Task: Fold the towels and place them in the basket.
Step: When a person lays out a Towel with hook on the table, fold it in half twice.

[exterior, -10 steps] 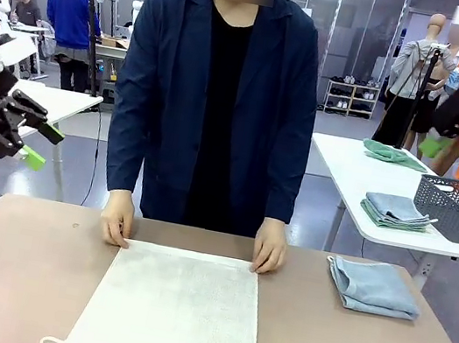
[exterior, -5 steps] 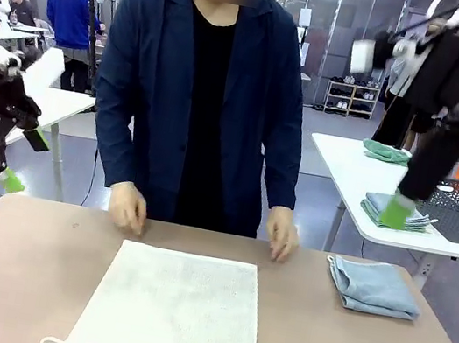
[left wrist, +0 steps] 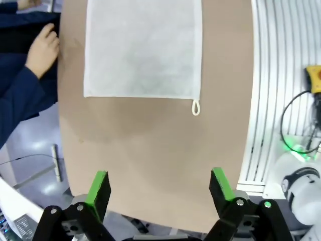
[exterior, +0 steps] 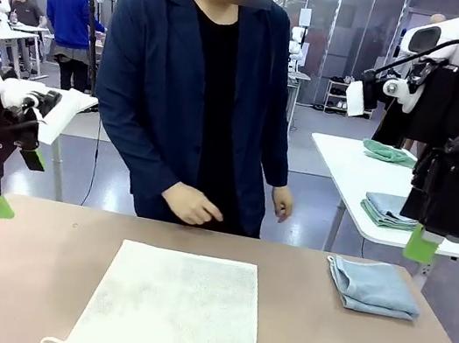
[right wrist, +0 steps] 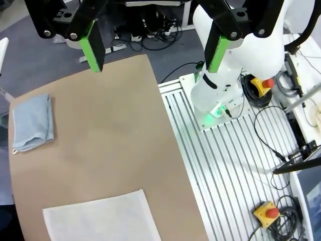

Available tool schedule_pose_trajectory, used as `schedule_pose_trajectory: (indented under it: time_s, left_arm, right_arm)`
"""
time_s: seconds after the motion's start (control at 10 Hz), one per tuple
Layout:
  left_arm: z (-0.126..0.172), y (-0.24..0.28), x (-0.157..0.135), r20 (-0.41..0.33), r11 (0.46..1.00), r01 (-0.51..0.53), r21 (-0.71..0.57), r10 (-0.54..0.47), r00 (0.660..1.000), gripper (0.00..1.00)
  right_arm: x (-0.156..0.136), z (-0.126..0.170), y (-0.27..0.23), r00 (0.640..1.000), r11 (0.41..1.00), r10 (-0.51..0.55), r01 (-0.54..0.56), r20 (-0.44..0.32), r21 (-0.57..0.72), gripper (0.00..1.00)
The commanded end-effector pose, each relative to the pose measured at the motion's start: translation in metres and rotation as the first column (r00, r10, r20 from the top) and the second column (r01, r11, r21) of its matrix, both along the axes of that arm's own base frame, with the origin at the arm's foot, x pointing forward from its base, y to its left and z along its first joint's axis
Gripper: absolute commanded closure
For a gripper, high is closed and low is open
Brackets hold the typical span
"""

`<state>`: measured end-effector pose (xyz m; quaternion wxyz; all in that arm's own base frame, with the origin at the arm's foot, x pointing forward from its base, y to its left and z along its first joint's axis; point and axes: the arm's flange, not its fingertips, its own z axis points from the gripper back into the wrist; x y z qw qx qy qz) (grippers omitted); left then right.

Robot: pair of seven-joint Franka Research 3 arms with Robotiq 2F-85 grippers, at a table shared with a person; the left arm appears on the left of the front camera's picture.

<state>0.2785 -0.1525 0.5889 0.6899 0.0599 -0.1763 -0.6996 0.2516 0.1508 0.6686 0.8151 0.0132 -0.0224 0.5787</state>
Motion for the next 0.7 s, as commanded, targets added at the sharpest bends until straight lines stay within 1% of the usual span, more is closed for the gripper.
schedule_pose_trajectory:
  time_s: [0.0, 0.2, 0.3, 0.4, 0.5, 0.6]
  left_arm:
    - [0.004, 0.004, 0.005, 0.005, 1.0, -0.013, -0.024, 0.013, 1.0, 0.0]
    - [0.004, 0.004, 0.005, 0.005, 1.0, -0.013, -0.024, 0.013, 1.0, 0.0]
    - [0.003, 0.008, 0.003, -0.007, 1.0, 0.006, -0.029, -0.006, 1.0, 0.0]
    - [0.003, -0.009, -0.004, -0.025, 0.998, -0.044, 0.033, 0.045, 0.999, 0.0]
    - [0.003, -0.023, -0.004, -0.052, 0.997, -0.074, 0.036, 0.076, 0.996, 0.0]
    - [-0.002, -0.037, -0.001, -0.081, 0.995, -0.088, 0.053, 0.092, 0.992, 0.0]
  right_arm:
    - [0.0, 0.001, 0.0, 0.999, 0.999, -0.03, 0.03, -0.011, 0.025, 0.0]
    - [0.0, 0.001, 0.0, 0.999, 0.999, -0.03, 0.03, -0.011, 0.025, 0.0]
    - [0.0, 0.001, 0.0, 0.999, 0.999, -0.03, 0.03, -0.011, 0.025, 0.0]
    - [0.0, 0.0, 0.0, 1.0, 1.0, -0.004, 0.004, -0.002, 0.004, 0.0]
    - [0.003, -0.015, 0.011, 0.997, 0.997, 0.072, -0.073, 0.028, 0.007, 0.0]
    - [0.009, -0.035, 0.021, 0.991, 0.991, 0.129, -0.129, 0.018, 0.013, 0.0]
